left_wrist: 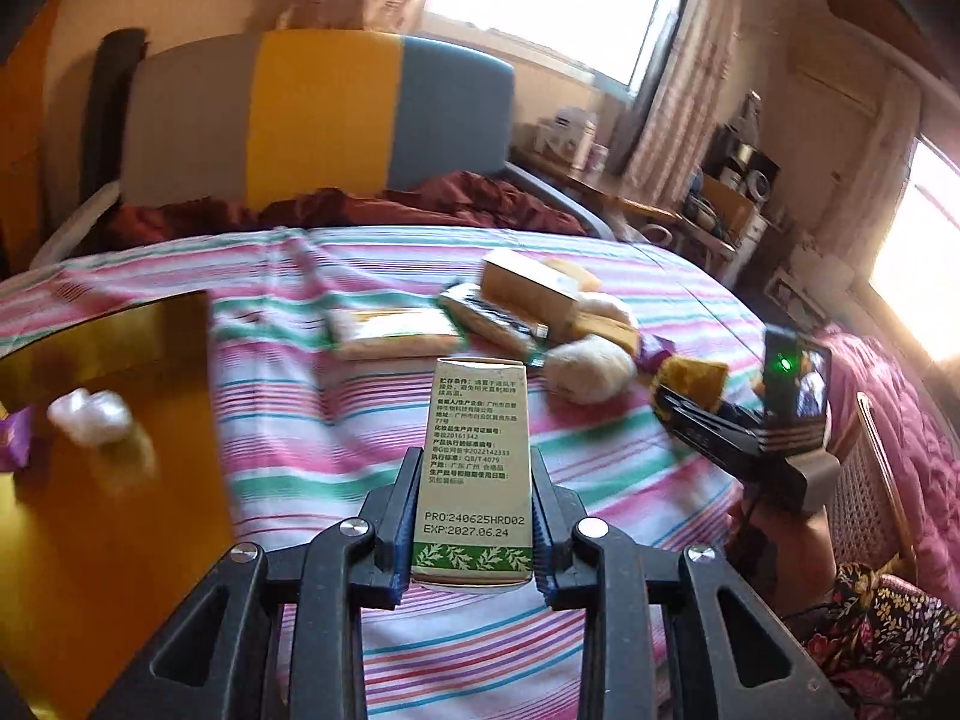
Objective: Organize objects
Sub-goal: 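Carry the medicine box into the gold tray and open the left gripper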
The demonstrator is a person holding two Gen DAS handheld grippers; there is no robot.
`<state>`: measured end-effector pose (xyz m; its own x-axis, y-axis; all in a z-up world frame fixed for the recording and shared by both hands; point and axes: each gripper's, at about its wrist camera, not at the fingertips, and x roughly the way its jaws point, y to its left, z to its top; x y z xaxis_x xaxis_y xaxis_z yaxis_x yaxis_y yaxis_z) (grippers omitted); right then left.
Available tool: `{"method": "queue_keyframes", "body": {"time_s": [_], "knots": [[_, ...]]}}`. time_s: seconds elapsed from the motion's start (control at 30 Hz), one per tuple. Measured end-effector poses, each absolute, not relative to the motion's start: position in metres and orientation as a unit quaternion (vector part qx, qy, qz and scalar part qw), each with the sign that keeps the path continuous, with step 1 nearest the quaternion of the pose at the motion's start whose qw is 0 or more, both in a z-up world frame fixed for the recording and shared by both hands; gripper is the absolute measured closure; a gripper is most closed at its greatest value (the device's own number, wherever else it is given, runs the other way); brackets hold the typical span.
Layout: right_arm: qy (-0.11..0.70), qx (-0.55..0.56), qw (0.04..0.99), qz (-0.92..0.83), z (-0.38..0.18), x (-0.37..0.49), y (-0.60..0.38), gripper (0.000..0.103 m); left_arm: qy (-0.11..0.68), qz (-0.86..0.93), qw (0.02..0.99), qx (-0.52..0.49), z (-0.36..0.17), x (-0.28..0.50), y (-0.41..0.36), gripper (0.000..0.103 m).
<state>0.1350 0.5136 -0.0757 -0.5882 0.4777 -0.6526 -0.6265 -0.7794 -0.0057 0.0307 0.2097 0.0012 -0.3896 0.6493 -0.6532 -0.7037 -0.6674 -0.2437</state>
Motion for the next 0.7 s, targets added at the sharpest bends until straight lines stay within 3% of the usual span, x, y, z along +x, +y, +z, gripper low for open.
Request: {"method": "queue_keyframes", "body": {"time_s": [0.7], "knots": [[0.074, -0.346, 0.324, 0.877, -0.076, 0.128, 0.502, 0.051, -0.065, 0.867, 0.227, -0.438, -0.025, -0.061, 0.055, 0.073]]}}
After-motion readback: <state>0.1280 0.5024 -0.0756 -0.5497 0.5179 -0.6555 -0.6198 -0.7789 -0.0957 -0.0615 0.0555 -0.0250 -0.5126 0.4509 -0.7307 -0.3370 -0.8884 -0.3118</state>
